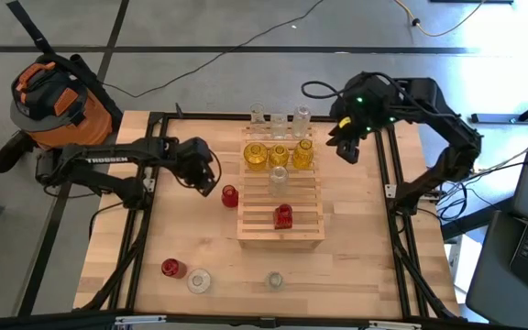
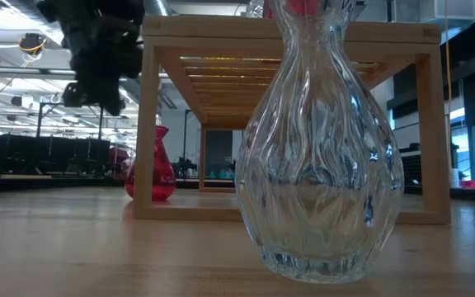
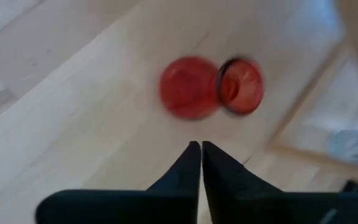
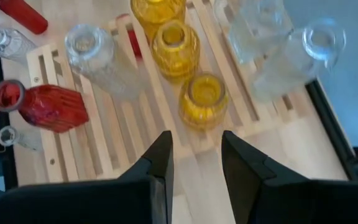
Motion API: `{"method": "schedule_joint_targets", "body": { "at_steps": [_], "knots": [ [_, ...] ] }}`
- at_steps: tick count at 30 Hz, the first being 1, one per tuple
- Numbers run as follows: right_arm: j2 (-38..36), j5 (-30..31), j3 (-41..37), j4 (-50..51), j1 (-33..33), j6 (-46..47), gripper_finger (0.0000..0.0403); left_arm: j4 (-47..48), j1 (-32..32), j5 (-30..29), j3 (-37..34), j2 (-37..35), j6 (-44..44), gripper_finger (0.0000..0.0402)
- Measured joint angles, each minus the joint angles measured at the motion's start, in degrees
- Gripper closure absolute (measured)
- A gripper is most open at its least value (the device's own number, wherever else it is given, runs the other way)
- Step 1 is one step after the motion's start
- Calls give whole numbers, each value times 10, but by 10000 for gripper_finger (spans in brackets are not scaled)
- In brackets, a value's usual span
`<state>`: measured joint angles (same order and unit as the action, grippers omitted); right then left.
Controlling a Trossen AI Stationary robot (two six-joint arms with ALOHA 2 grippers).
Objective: Sort vases onto shelf
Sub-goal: Align the red vase with the red vase on the shelf
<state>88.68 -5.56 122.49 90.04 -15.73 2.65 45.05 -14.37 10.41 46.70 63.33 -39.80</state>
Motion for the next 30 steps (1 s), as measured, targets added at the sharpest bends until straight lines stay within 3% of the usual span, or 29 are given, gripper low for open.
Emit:
{"method": "schedule_joint_targets", "body": {
  "at_steps": [12,18,23,25,29,30],
  "knots": [
    [-74,29,-96,0,-1,1,313,-85,-48,79,-14,64,-20,251],
    [-104,40,-118,0,-1,13,313,-129,-38,81,-16,122,-38,216],
    [-135,50,-130,0,-1,17,313,-131,-25,106,-15,173,-35,234],
    [-148,62,-137,0,0,20,313,-136,-20,129,-14,186,-33,267],
    [-171,89,-151,0,-1,30,313,-133,-2,147,-14,185,-39,370],
    [-176,95,-154,0,-1,31,313,-131,3,144,-14,179,-46,375]
  ]
}}
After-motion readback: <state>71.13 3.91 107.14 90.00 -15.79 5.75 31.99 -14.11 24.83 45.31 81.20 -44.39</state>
